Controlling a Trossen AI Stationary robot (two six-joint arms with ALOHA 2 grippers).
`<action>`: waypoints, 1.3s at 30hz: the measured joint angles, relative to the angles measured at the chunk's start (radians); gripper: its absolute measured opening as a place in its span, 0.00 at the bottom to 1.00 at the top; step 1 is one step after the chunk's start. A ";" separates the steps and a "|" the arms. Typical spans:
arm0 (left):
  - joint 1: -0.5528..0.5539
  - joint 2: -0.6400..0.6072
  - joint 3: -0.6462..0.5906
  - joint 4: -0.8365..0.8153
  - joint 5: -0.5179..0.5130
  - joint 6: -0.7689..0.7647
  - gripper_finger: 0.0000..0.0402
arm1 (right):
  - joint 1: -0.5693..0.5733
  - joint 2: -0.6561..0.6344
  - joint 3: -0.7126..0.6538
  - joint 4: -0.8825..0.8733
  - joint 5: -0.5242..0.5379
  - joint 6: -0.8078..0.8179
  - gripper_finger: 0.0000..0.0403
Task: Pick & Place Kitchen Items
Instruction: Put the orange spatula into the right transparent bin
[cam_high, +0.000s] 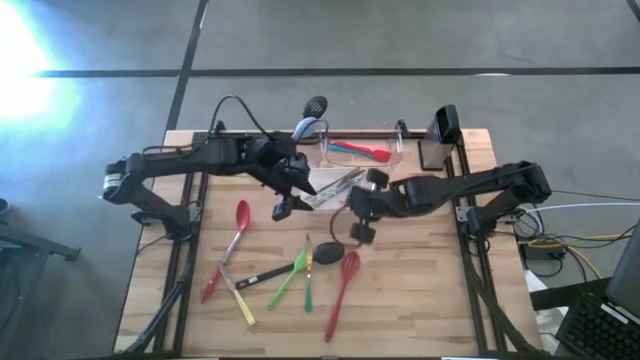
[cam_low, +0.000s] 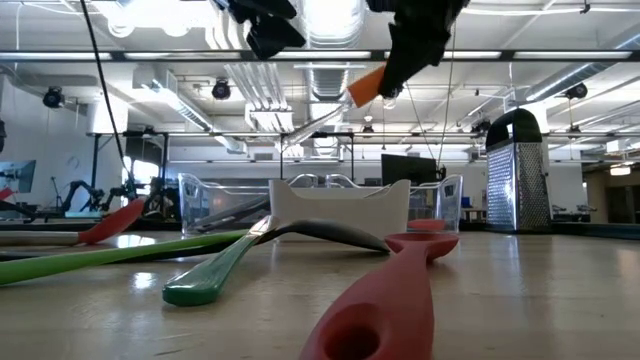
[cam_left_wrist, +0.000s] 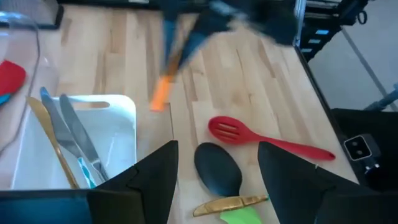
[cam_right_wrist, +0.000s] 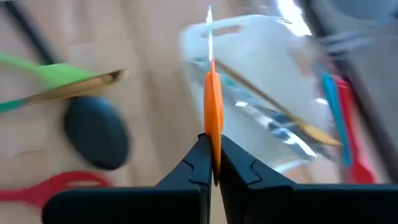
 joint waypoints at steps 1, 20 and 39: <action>0.000 -0.009 -0.002 0.001 -0.002 0.000 0.56 | -0.017 -0.008 -0.005 -0.003 0.014 0.000 0.02; -0.002 -0.234 -0.295 0.367 -0.012 -0.062 0.56 | -0.508 -0.283 -0.356 0.286 -0.167 -0.192 0.02; -0.002 -0.254 -0.305 0.473 -0.012 -0.054 0.56 | -0.798 -0.044 -0.429 0.463 -0.407 -0.324 0.02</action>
